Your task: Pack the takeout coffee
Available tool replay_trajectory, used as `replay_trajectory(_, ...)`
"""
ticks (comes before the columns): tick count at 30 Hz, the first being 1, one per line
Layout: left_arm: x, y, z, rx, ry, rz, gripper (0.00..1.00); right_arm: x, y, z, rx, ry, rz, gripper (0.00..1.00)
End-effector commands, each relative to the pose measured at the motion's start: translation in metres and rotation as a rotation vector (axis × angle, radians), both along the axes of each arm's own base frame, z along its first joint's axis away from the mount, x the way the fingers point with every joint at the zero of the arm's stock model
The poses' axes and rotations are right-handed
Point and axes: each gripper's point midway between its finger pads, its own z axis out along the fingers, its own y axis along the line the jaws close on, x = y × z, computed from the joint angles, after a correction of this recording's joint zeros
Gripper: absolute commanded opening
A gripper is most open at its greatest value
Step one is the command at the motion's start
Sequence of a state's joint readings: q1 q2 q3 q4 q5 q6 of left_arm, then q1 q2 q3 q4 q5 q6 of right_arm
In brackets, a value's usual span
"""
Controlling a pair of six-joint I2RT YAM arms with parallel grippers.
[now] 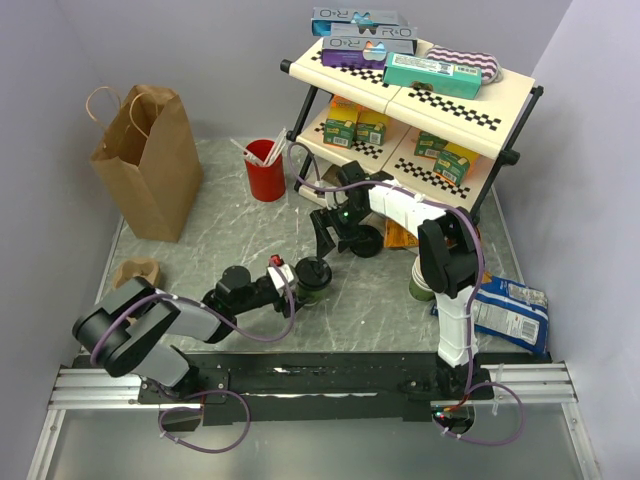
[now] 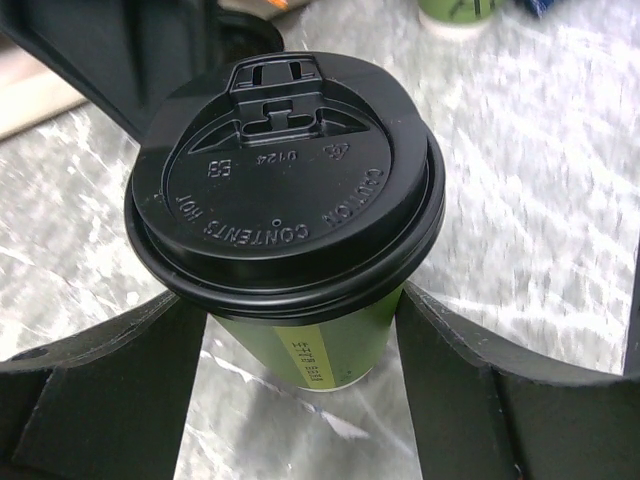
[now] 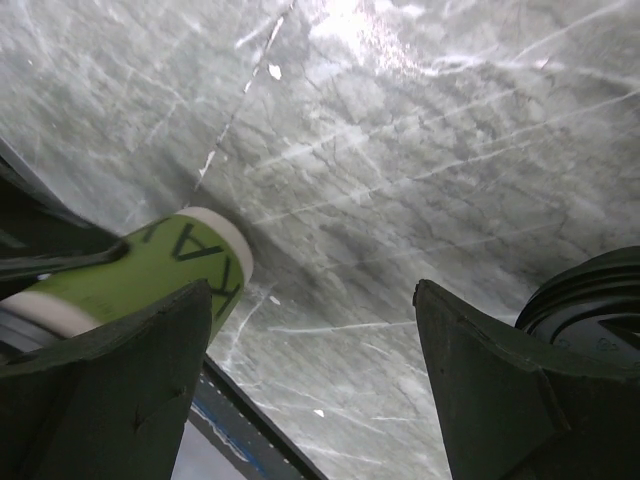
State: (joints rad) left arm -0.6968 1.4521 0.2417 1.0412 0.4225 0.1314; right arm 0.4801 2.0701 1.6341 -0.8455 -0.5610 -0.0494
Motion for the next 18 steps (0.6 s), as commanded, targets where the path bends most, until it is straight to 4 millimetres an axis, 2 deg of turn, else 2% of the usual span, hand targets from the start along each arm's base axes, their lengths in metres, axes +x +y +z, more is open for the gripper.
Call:
replay_trajectory(1, -0.003, -0.004, 0.008, -0.027, -0.072, -0.046, 0.64, 0.012, 0.01, 0.007, 0.023, -0.037, -0.01, 0.88)
replay_trajectory(4, 0.001, -0.005, 0.004, -0.015, -0.042, -0.028, 0.65, 0.012, 0.009, 0.007, 0.02, -0.037, -0.01, 0.88)
replay_trajectory(7, -0.001, -0.004, 0.001, -0.006, -0.034, -0.033, 0.72, 0.013, 0.01, 0.008, 0.021, -0.043, -0.012, 0.88)
replay_trajectory(8, 0.0, -0.004, 0.001, -0.001, -0.032, -0.029, 0.78, 0.013, 0.01, 0.009, 0.022, -0.047, -0.014, 0.89)
replay_trajectory(11, -0.003, -0.002, 0.001, 0.002, -0.037, -0.037, 0.88, 0.014, 0.009, 0.013, 0.021, -0.061, -0.015, 0.89)
replay_trajectory(18, -0.011, -0.004, 0.002, 0.02, -0.011, -0.078, 0.99, 0.018, 0.007, 0.026, 0.021, -0.104, -0.021, 0.9)
